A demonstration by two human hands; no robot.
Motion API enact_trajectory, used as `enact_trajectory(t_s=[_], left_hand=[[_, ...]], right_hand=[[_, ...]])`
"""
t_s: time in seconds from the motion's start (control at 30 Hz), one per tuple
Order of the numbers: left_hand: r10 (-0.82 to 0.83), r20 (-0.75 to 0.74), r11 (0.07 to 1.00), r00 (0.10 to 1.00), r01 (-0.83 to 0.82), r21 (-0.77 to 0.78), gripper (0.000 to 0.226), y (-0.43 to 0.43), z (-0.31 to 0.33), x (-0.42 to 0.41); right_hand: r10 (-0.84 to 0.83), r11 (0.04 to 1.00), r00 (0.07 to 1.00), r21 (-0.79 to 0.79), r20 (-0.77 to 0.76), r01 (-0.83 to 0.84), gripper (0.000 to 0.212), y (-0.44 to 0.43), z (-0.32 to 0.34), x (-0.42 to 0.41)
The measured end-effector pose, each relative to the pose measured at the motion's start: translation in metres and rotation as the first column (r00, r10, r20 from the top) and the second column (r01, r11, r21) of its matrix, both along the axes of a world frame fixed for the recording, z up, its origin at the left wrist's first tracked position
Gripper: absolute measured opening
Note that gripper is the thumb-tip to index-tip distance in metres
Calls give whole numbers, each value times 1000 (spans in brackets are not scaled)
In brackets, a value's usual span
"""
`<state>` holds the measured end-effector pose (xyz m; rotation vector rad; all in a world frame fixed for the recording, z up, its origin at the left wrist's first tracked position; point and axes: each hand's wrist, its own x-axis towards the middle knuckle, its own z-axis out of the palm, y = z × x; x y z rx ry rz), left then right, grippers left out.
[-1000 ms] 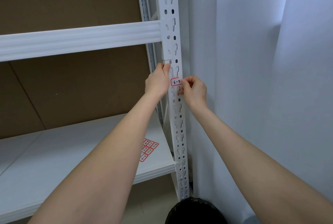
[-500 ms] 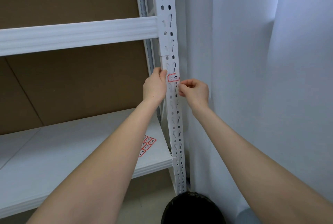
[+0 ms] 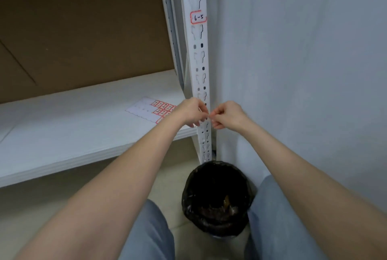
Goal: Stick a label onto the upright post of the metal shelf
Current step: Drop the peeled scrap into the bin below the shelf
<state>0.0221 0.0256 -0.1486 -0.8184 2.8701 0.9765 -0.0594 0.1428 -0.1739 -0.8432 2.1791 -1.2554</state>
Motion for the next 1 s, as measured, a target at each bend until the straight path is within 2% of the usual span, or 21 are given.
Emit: enact_trajectory(t_s=[0.13, 0.3, 0.47, 0.7, 0.8, 0.87, 1.0], left_hand=[[-32, 144, 998, 989, 24, 62, 13, 4, -36, 10], [-51, 241, 993, 969, 22, 119, 14, 8, -65, 19], [-76, 261, 990, 962, 40, 138, 20, 13, -77, 21], [-69, 250, 986, 966, 27, 167, 21, 16, -70, 19], [-56, 237, 986, 970, 17, 164, 21, 15, -66, 20], [-49, 233, 986, 971, 10, 165, 21, 14, -63, 21], [-46, 228, 986, 973, 7, 167, 21, 14, -61, 23]], right_hand=[[85, 963, 995, 261, -52, -69, 14, 16, -30, 9], [122, 910, 991, 405, -52, -91, 15, 25, -52, 16], [162, 890, 987, 432, 10, -150, 14, 25, -61, 18], [142, 923, 985, 347, 93, -166, 23, 23, -59, 19], [148, 919, 988, 364, 37, -152, 36, 23, -53, 21], [152, 916, 988, 374, 12, -146, 33, 24, -50, 21], [173, 907, 983, 380, 59, -182, 23, 24, -49, 21]])
